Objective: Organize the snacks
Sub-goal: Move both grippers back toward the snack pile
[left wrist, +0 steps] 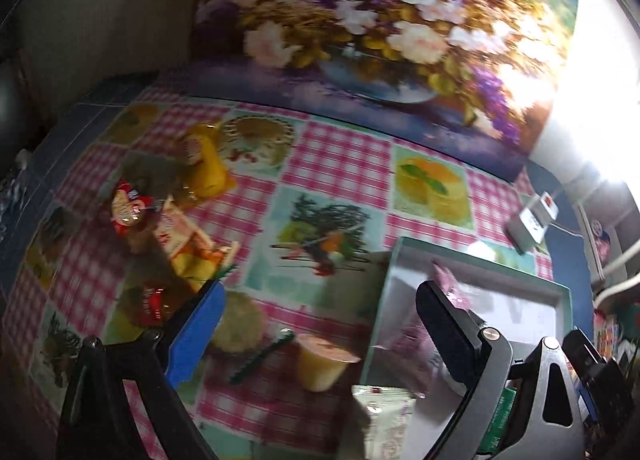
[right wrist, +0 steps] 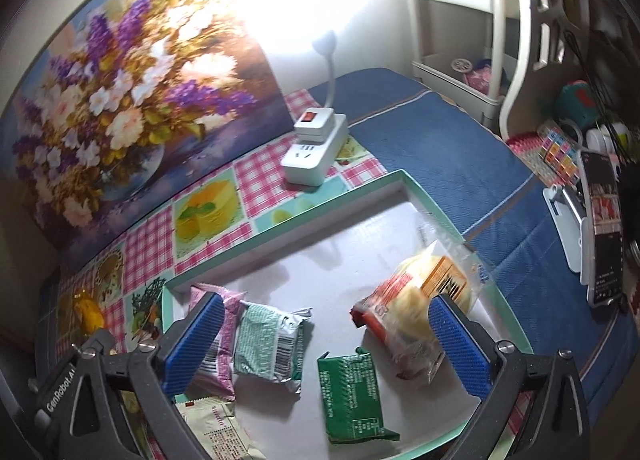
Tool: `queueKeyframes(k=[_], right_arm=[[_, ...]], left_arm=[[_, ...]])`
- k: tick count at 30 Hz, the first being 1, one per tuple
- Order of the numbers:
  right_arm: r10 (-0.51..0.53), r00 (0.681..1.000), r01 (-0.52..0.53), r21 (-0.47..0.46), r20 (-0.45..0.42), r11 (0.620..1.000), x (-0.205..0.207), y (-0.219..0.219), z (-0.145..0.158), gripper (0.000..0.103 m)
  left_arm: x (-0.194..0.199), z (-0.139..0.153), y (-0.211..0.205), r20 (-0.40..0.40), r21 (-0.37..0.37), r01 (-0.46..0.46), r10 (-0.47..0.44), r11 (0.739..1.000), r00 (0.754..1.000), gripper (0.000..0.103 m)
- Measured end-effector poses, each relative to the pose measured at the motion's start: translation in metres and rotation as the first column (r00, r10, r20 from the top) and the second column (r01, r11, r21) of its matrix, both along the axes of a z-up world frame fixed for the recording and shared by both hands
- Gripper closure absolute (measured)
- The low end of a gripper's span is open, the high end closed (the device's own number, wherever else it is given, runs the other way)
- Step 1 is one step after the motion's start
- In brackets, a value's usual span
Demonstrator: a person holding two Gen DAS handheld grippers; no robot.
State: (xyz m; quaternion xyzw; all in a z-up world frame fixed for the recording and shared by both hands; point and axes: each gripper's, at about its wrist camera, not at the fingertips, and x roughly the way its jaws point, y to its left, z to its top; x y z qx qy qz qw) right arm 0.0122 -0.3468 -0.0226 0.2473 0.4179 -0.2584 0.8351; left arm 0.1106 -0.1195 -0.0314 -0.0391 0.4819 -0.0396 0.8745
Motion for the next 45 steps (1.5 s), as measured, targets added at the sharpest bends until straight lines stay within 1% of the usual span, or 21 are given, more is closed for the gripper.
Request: queueKeyframes(k=[7, 18, 23, 32, 35, 37, 40, 45], right_arm=[[0.046, 0.999, -0.046, -0.033, -0.011, 0.998, 0.004, 0.013, 0.002, 0.000], [0.135, 0.990, -0.137, -0.055, -0.043, 0.989, 0.015, 0.040, -0.001, 0.000], [0.183, 0.981, -0.188, -0.072, -0.061, 0.980, 0.020, 0.055, -0.004, 0.000], [0.281, 0.958, -0.284, -0.033, -0.062, 0.958, 0.030, 0.086, -0.010, 0.000], [0.315, 0.948, -0.315, 0.000, -0.051, 0.949, 0.033, 0.094, -0.013, 0.000], [0.320, 0.946, -0.320, 0.014, -0.053, 0.947, 0.034, 0.097, -0.015, 0.000], [0.316, 0.946, -0.316, 0.003, -0.078, 0.949, 0.036, 0.100, -0.018, 0.000], [0.349, 0.931, -0.350, 0.007, -0.109, 0.937, 0.041, 0.114, -0.025, 0.000]], left_arm=[[0.002, 0.003, 0.015, 0.033, 0.048, -0.041, 0.039, 0.998, 0.999, 0.007], [0.006, 0.006, 0.037, 0.029, 0.014, -0.044, 0.043, 0.999, 0.999, 0.007], [0.008, 0.007, 0.042, 0.025, 0.033, -0.042, 0.041, 0.999, 0.999, 0.006], [0.011, 0.011, 0.070, 0.020, 0.059, -0.091, 0.090, 0.994, 0.996, 0.006], [0.011, 0.012, 0.081, 0.018, 0.062, -0.111, 0.110, 0.992, 0.994, 0.007], [0.010, 0.011, 0.089, 0.007, 0.057, -0.125, 0.125, 0.991, 0.992, 0.007], [0.010, 0.007, 0.102, -0.013, 0.033, -0.146, 0.146, 0.989, 0.989, 0.007], [0.010, -0.006, 0.122, -0.064, 0.000, -0.184, 0.184, 0.983, 0.981, 0.007]])
